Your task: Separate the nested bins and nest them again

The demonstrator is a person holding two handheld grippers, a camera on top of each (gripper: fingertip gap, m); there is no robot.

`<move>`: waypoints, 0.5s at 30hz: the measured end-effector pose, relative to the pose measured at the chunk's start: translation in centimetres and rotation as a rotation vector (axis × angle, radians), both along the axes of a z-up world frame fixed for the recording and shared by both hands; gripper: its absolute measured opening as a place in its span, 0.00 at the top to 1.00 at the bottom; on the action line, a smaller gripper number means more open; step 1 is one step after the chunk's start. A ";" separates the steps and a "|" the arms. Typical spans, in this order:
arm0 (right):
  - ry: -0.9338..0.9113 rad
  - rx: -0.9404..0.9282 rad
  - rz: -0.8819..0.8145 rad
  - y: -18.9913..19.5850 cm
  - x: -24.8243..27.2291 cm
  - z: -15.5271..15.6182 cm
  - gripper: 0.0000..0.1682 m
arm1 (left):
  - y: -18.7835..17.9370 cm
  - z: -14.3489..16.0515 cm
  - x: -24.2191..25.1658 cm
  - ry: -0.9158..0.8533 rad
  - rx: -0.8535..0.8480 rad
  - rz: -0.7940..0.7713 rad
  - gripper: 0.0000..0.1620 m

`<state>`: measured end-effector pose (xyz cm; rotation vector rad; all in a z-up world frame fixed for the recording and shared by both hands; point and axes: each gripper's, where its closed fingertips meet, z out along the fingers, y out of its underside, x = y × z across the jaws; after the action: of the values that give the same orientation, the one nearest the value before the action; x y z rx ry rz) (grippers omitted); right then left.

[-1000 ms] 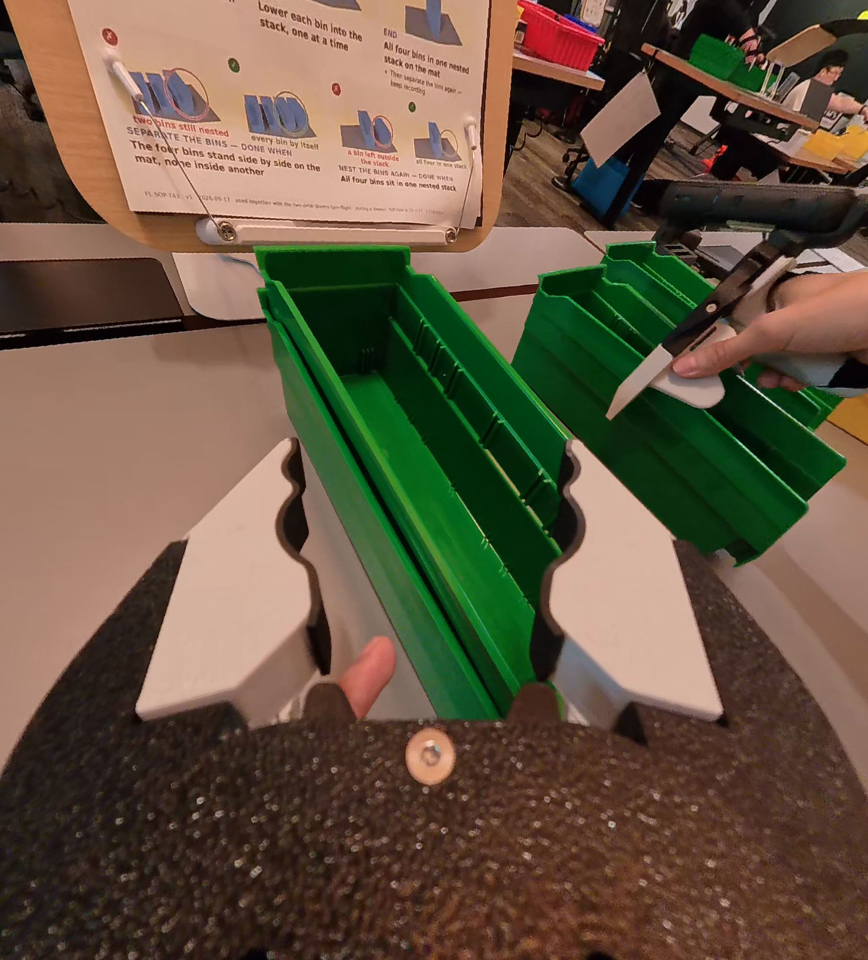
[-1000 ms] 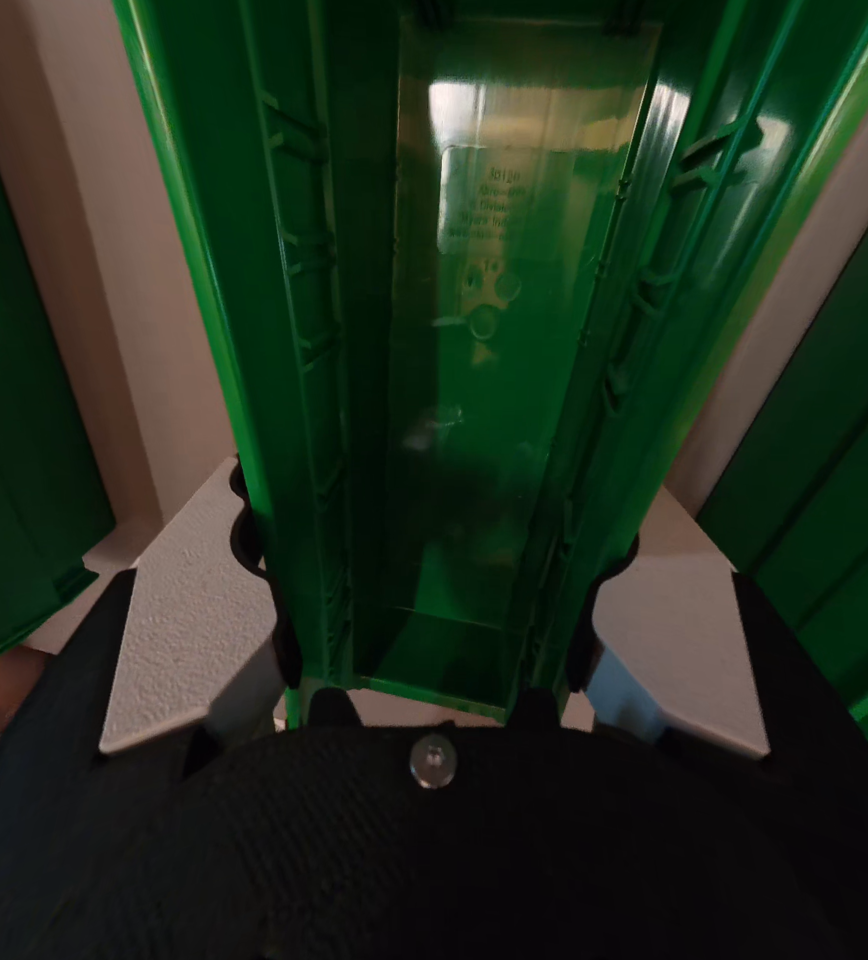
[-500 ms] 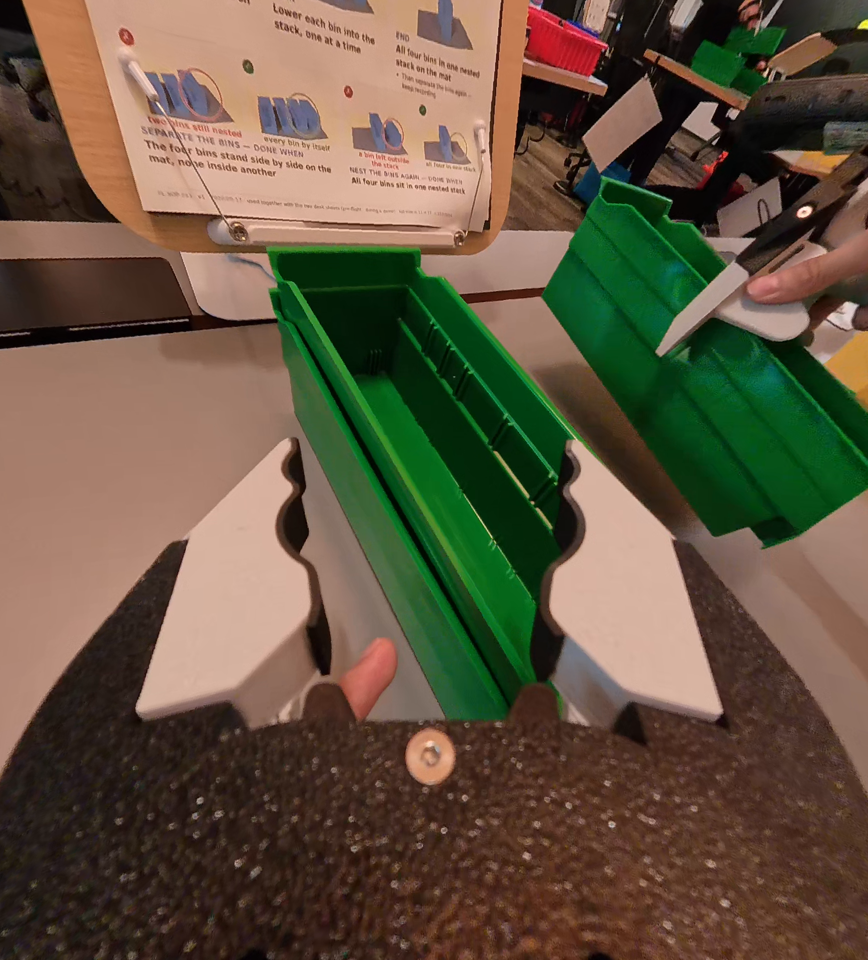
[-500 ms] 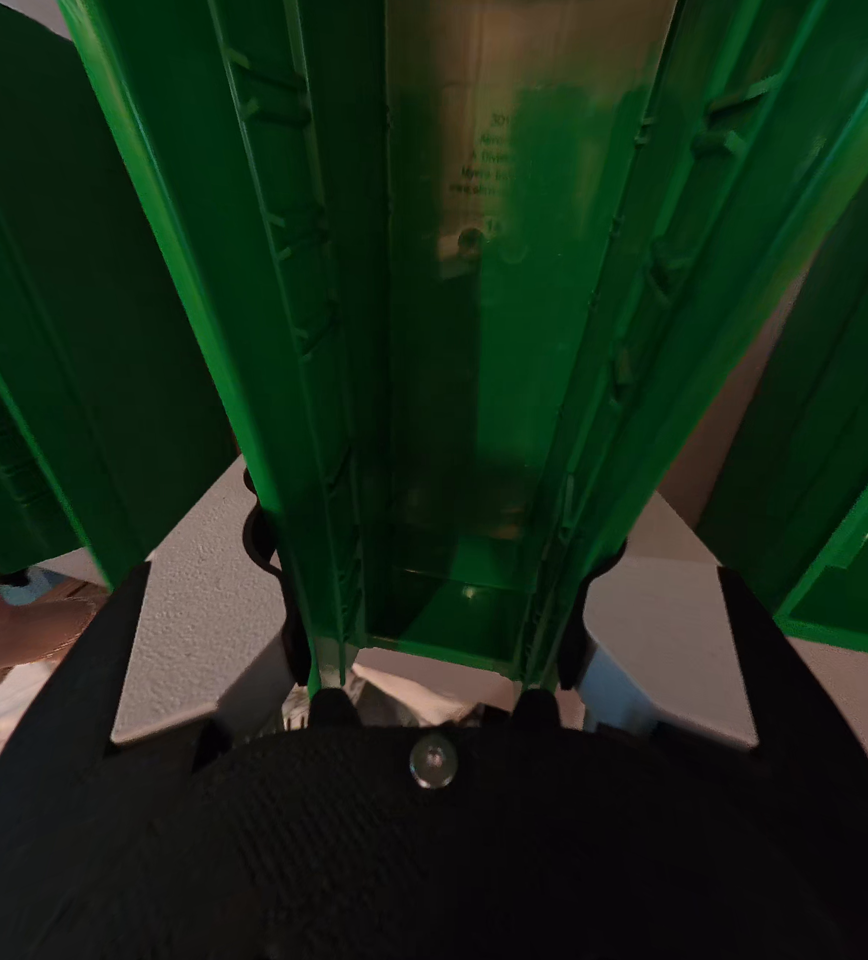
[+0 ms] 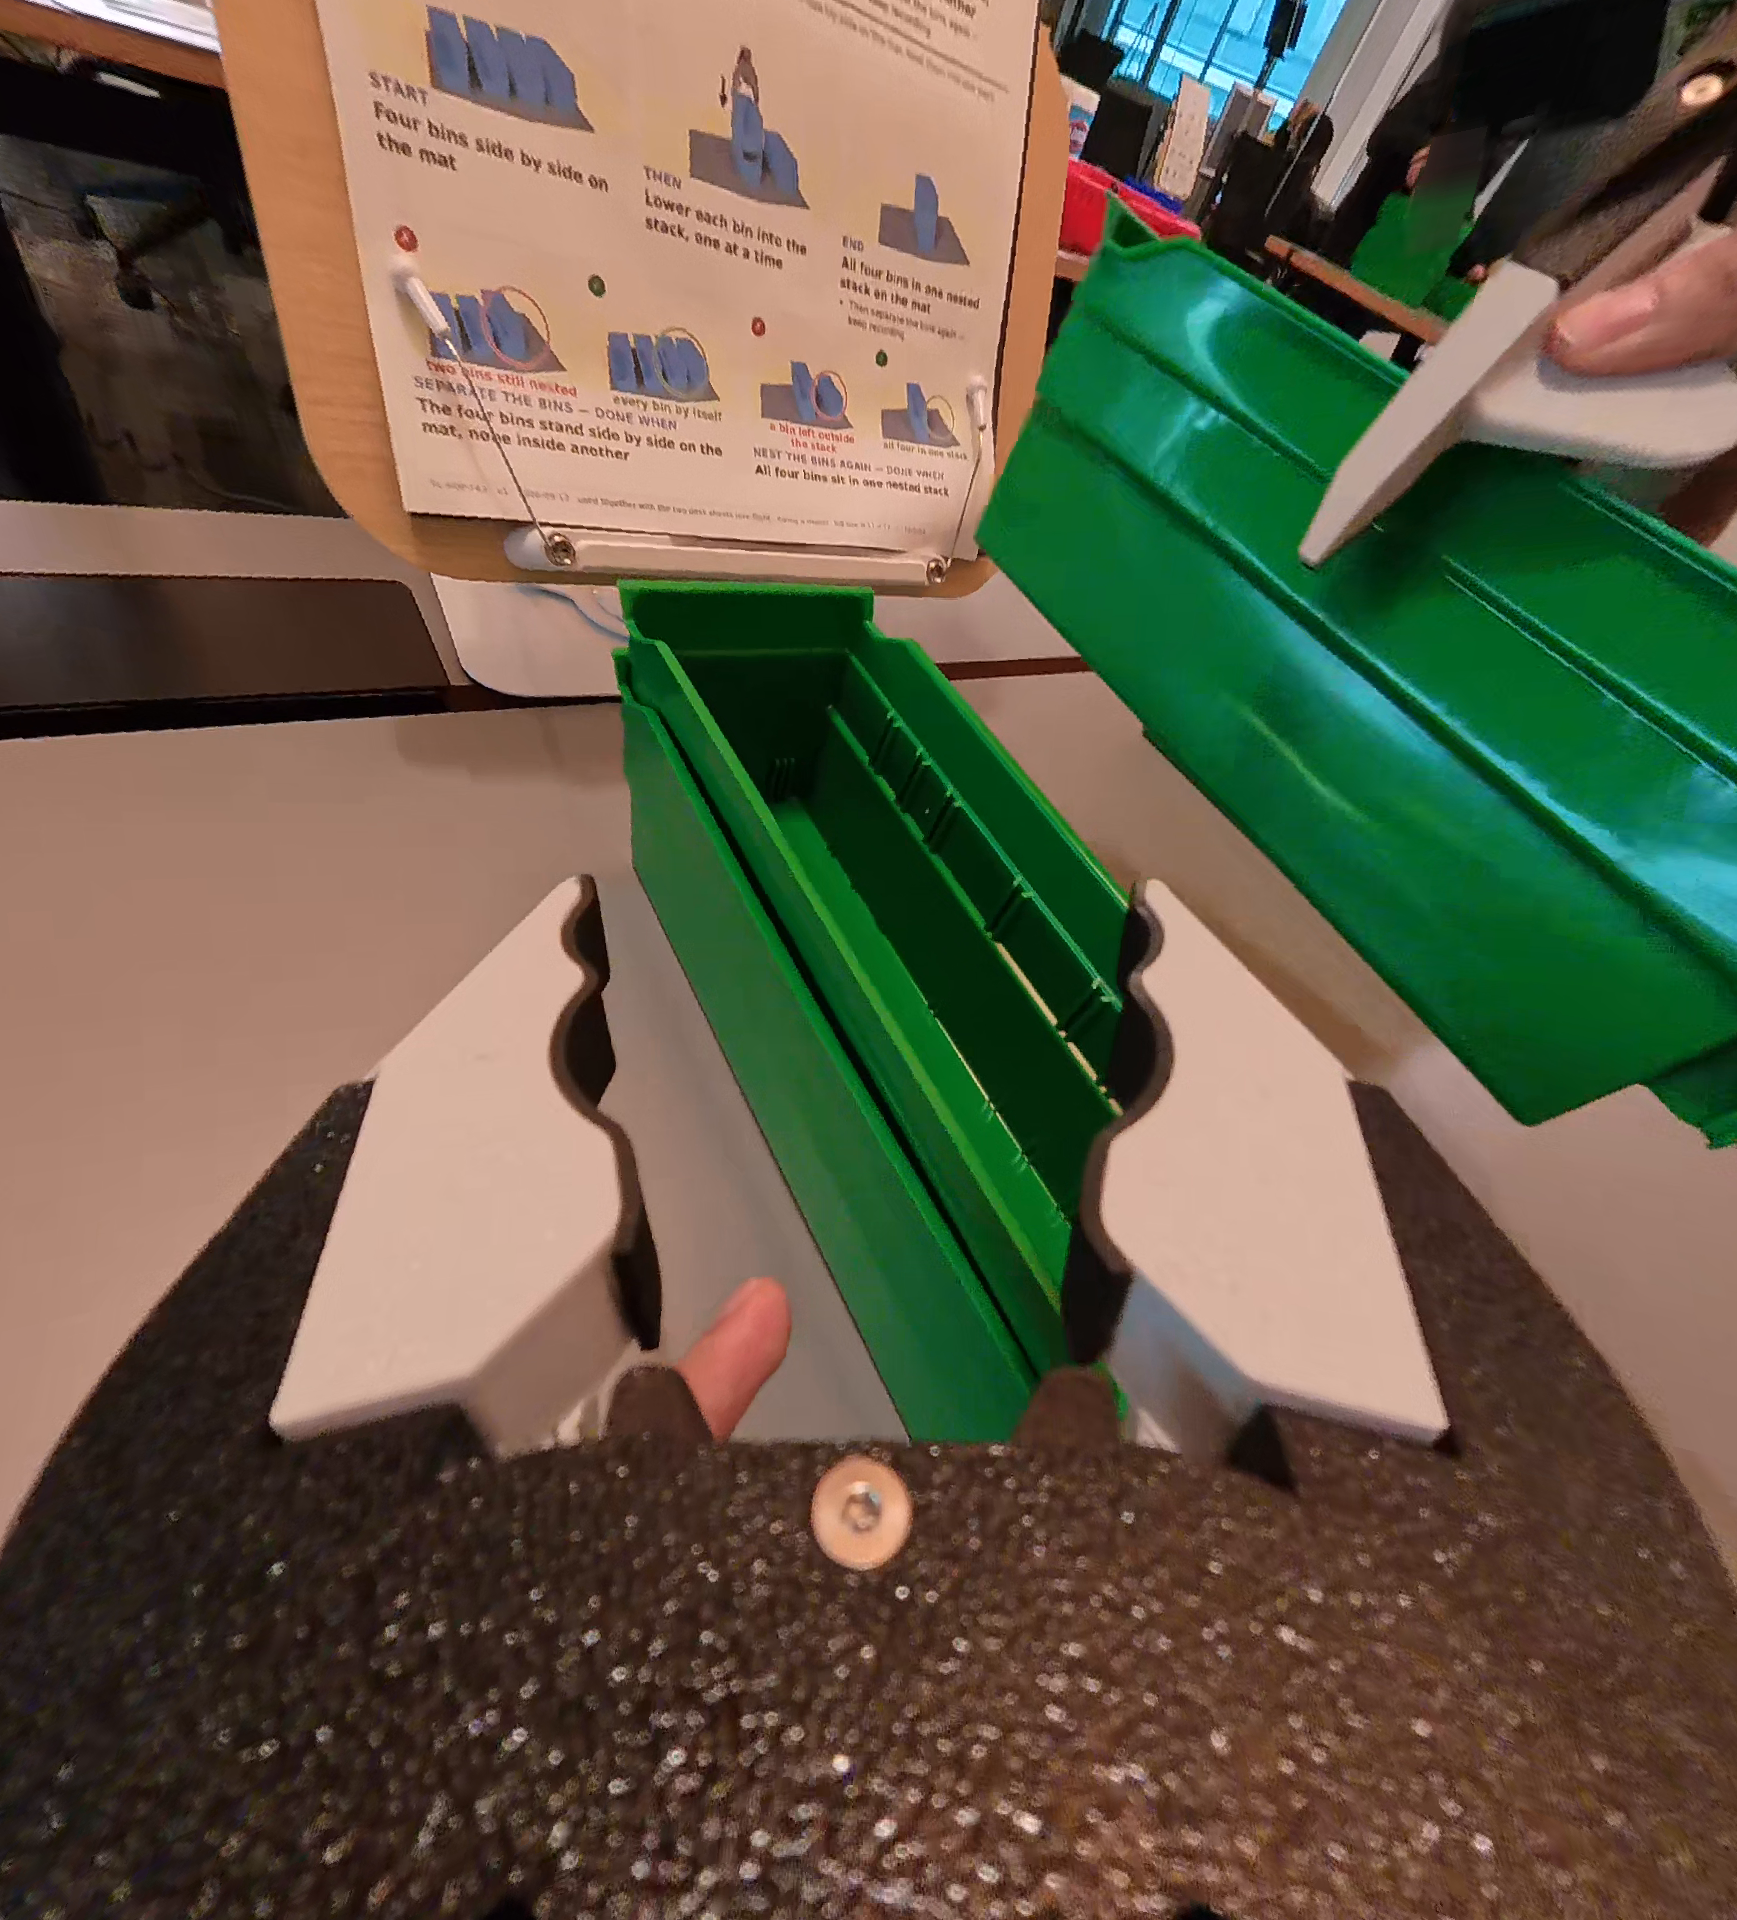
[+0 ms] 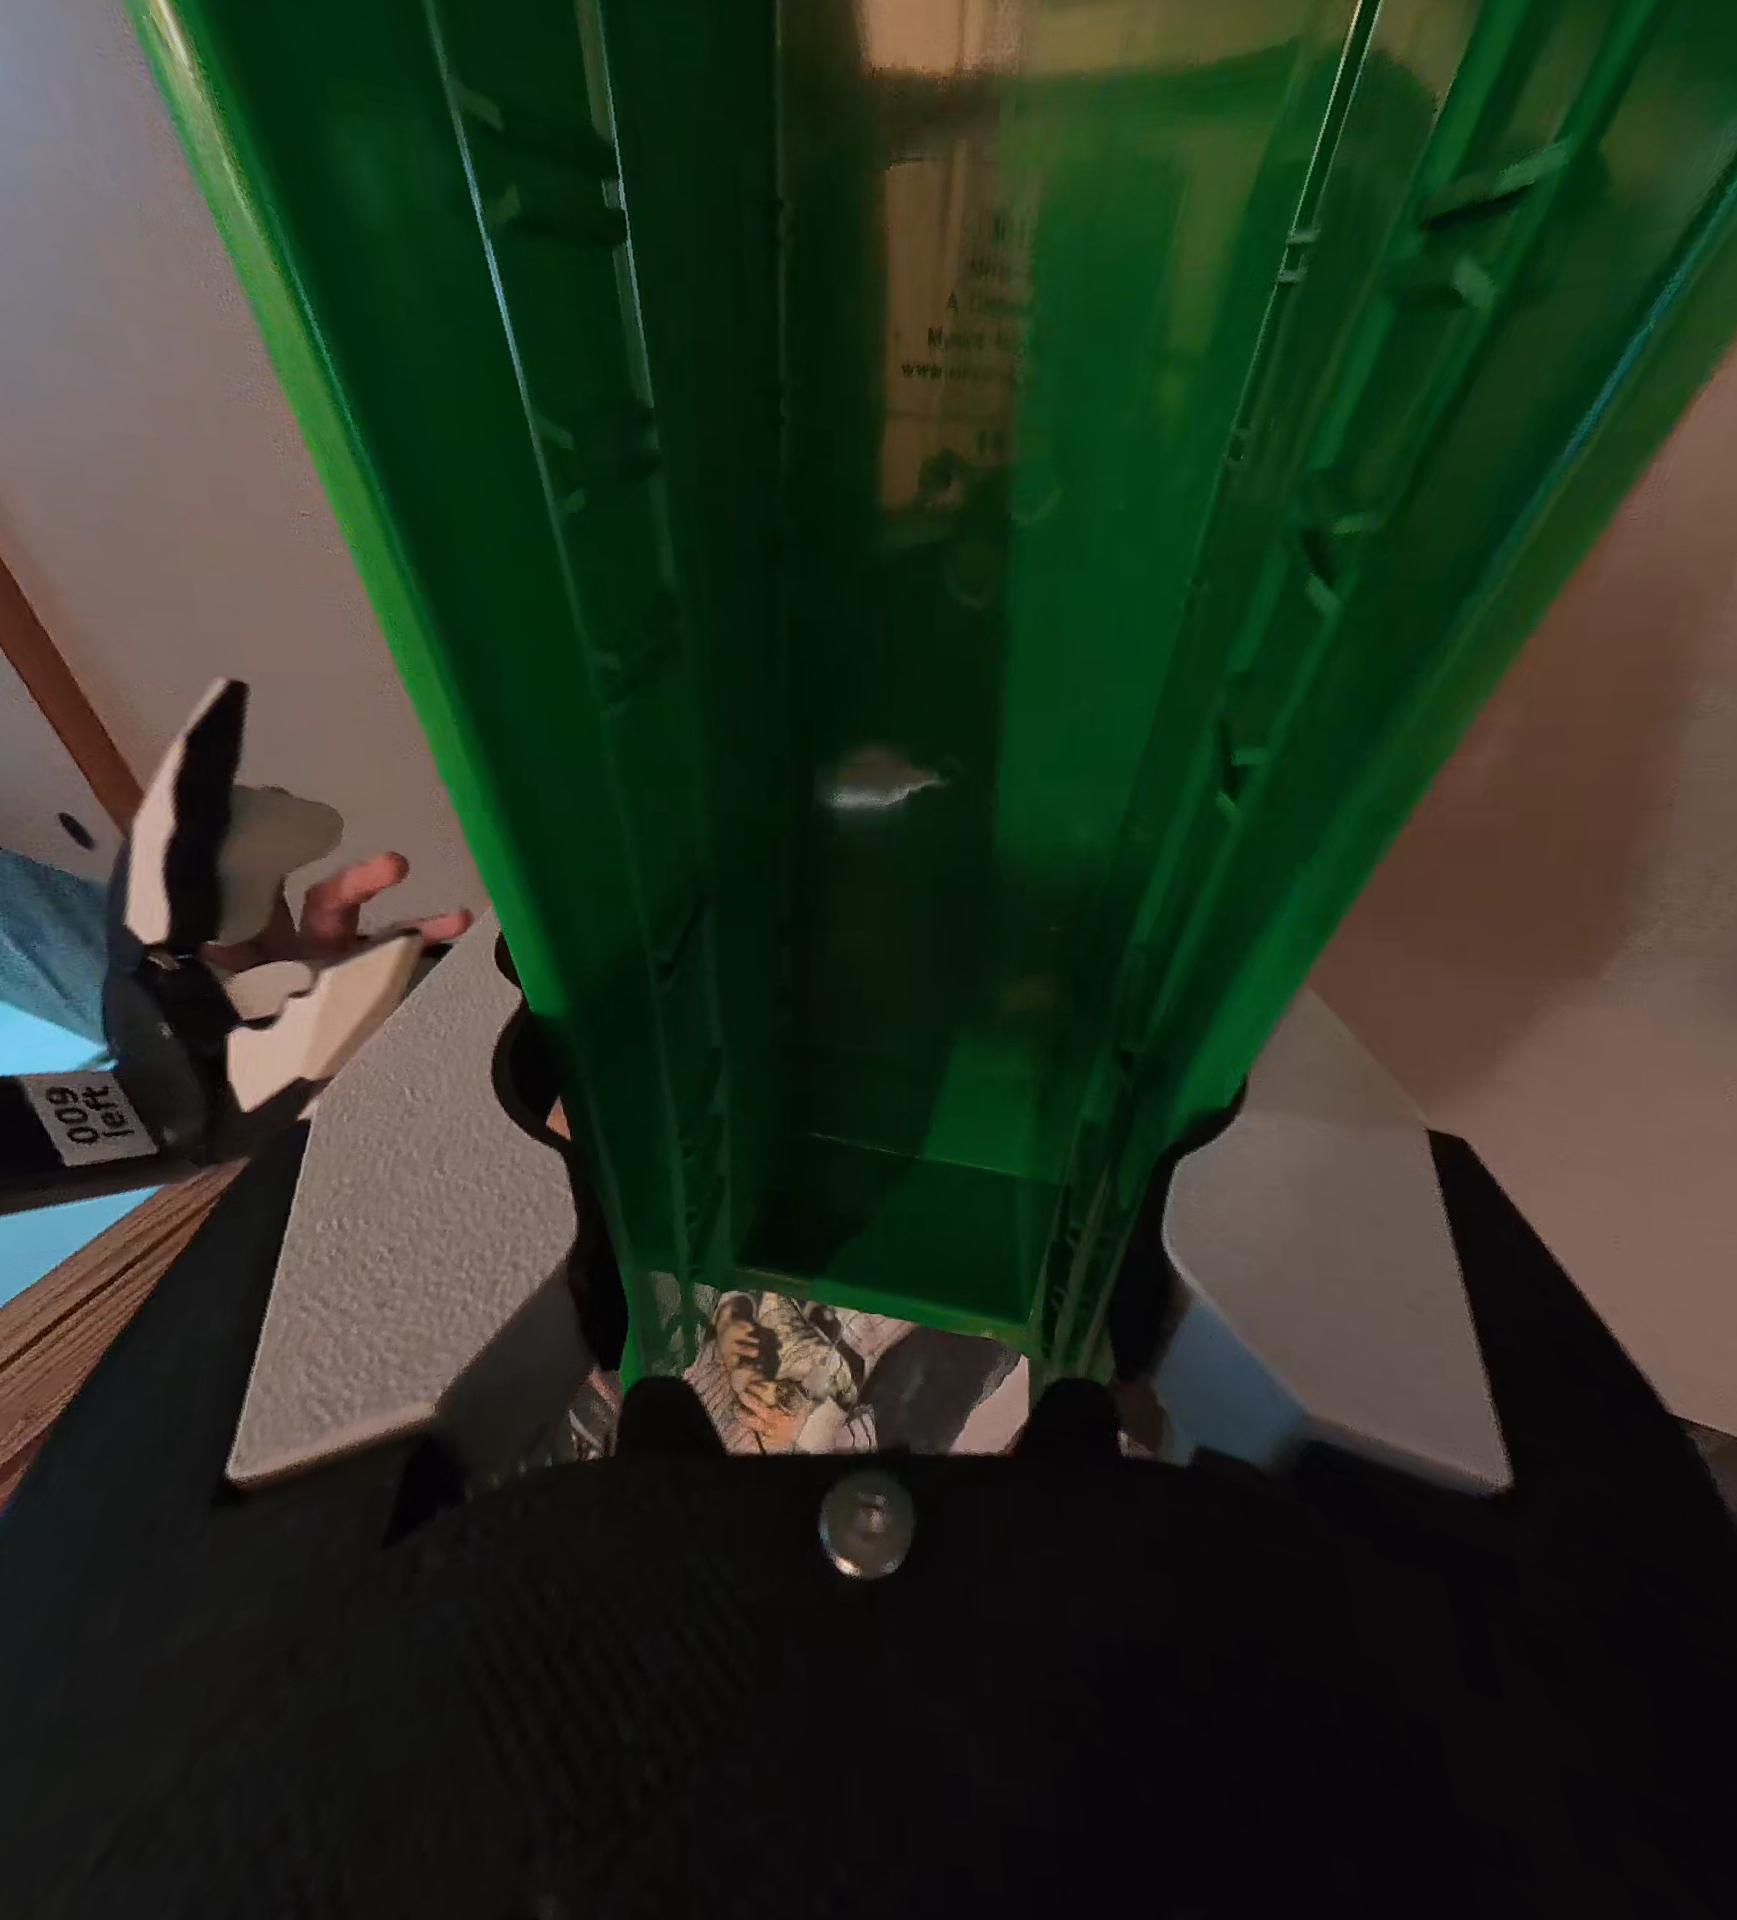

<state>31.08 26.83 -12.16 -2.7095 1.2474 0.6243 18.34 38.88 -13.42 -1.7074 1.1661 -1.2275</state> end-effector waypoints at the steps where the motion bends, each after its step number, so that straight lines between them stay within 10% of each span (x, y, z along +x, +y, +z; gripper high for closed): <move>1: -0.020 -0.001 0.010 1.0 -0.5 0.7 0.27 | 0.2 0.3 -0.3 -0.010 0.001 0.005 0.40; 15: 0.048 -0.046 0.005 8.3 -8.1 0.2 0.28 | 1.7 3.9 -3.4 -0.130 -0.030 0.036 0.40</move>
<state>23.00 35.10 -11.97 -2.7516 1.2819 0.6737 14.95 40.58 -9.53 -1.6371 1.0403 -1.3200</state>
